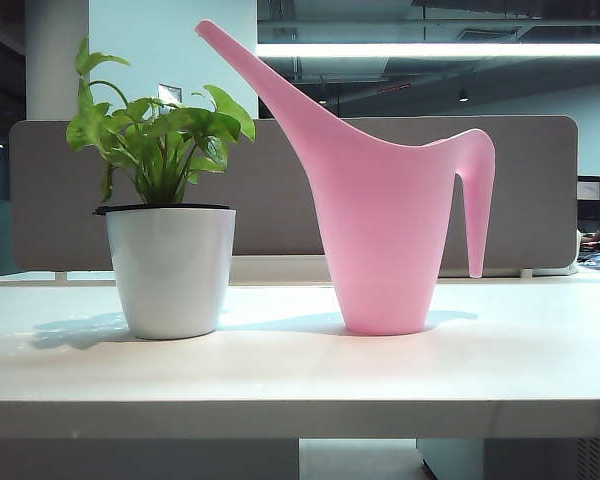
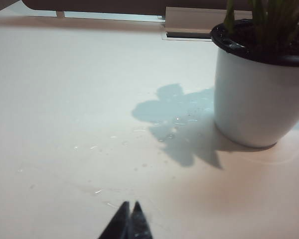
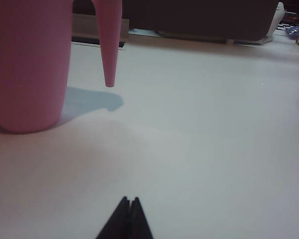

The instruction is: Pick up the watering can from the table, water the potted plant, and put the can back.

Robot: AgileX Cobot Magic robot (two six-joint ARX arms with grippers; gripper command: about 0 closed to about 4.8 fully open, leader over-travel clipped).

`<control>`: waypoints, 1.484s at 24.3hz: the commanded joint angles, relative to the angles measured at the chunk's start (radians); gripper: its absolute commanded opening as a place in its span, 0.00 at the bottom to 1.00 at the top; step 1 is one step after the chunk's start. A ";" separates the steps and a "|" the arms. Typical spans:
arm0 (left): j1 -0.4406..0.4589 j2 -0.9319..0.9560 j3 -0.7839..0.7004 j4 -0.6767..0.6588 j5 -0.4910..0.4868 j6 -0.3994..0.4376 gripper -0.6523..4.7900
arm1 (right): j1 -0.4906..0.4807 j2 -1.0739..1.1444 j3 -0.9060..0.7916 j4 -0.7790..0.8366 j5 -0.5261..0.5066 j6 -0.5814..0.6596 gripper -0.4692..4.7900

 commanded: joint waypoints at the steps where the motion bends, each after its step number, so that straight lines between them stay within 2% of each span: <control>1: 0.000 0.001 -0.003 0.005 0.002 -0.003 0.13 | 0.000 -0.001 -0.007 0.017 0.002 -0.002 0.08; 10: -0.008 0.001 -0.002 0.003 0.001 -0.003 0.13 | 0.000 -0.001 -0.007 0.017 0.002 -0.002 0.08; 12: -0.074 0.064 0.042 -0.039 -0.003 -0.003 0.13 | 0.000 -0.001 -0.007 0.017 0.002 -0.002 0.08; 15: -0.174 0.187 0.155 -0.176 -0.003 -0.003 0.13 | 0.000 -0.001 -0.007 0.017 0.002 -0.002 0.08; 16: -0.235 0.268 0.237 -0.266 -0.003 -0.003 0.13 | 0.000 -0.001 -0.007 0.017 0.002 -0.002 0.08; 19: -0.349 0.470 0.456 -0.421 0.013 -0.003 0.13 | 0.000 -0.001 -0.007 0.017 0.002 -0.002 0.08; 24: -0.425 0.653 0.701 -0.418 0.013 -0.003 0.13 | 0.000 -0.001 -0.007 0.017 0.002 -0.002 0.08; 28: -0.485 0.717 0.853 -0.383 0.012 -0.003 0.13 | 0.000 -0.001 -0.007 0.017 0.002 -0.002 0.08; 32: -0.534 0.721 0.912 -0.334 0.013 -0.003 0.13 | 0.000 -0.001 -0.007 0.017 0.003 -0.002 0.08; 36: -0.535 0.722 0.911 -0.318 0.012 -0.003 0.13 | 0.000 -0.001 -0.007 0.017 0.003 -0.002 0.08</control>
